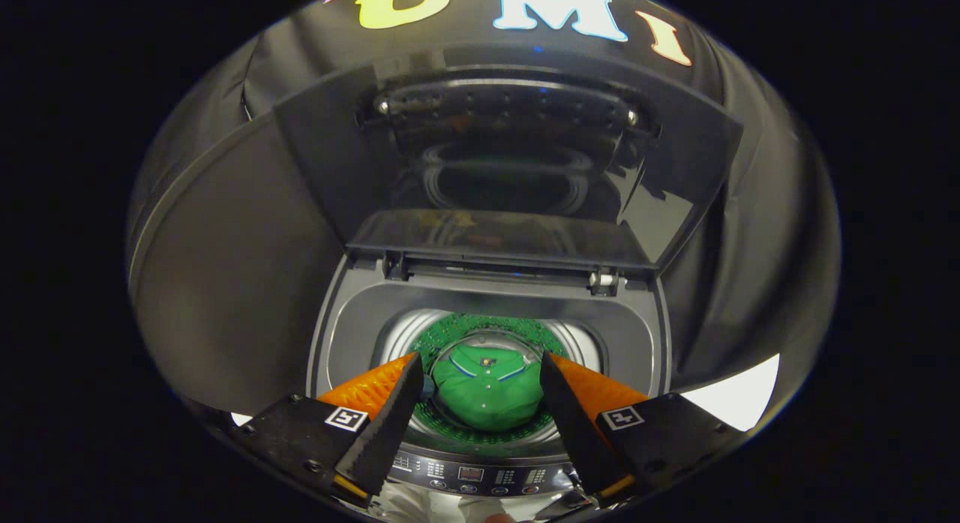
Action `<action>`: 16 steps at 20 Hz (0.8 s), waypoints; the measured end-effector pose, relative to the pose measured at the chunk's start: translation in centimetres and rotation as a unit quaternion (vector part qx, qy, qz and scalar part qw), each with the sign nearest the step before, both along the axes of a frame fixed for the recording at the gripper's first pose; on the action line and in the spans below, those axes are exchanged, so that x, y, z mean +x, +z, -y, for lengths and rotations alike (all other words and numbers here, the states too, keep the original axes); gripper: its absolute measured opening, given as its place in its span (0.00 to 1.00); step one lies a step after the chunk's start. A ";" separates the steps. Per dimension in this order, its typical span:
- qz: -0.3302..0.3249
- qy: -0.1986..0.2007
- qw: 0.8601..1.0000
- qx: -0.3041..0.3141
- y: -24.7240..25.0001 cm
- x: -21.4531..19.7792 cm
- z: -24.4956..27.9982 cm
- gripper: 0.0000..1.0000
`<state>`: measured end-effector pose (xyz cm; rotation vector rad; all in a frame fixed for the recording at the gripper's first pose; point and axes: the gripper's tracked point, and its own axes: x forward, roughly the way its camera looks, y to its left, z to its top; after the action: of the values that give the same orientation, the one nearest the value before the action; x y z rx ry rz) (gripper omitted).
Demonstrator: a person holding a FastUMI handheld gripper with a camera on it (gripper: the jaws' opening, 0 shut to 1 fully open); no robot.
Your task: Put the clothes into the washing machine and then close the washing machine lid.
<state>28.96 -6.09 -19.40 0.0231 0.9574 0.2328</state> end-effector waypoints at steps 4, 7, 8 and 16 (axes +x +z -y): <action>0.044 0.007 0.999 0.005 4.2 0.3 -0.2 0.97; 0.080 0.014 0.997 0.005 8.4 0.7 -0.2 0.97; 0.094 0.016 0.995 0.006 10.1 1.1 -0.4 0.97; 0.170 0.010 0.984 0.047 20.8 4.7 -1.5 0.97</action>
<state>33.70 -4.57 1.44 0.0578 0.6070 0.2897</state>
